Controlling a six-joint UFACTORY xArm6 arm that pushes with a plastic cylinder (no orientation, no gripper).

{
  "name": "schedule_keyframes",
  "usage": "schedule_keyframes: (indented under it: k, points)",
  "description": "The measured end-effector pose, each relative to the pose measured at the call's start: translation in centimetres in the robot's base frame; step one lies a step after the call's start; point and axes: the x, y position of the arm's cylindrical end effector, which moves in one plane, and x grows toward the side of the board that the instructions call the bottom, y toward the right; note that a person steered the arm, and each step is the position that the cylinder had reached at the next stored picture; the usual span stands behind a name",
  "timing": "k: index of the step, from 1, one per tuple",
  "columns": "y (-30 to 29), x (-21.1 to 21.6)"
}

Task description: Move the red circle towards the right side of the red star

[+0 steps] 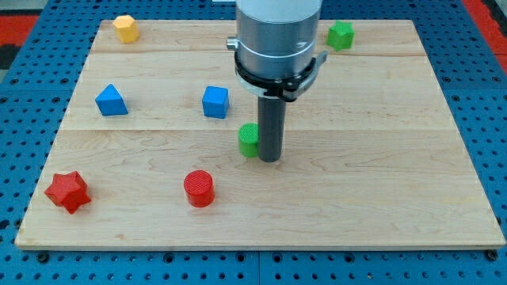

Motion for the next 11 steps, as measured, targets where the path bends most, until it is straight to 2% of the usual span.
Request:
schedule_keyframes:
  k: [2,3,4,5,6,7,8,10,11]
  points:
    - [0.6,-1.7]
    - [4.2,2.9]
    - [4.2,6.6]
    - [1.9,8.6]
    - [-1.2,8.4]
    - [-8.5,5.7]
    - [-10.6,2.7]
    - [-12.5,8.7]
    - [-18.1,8.0]
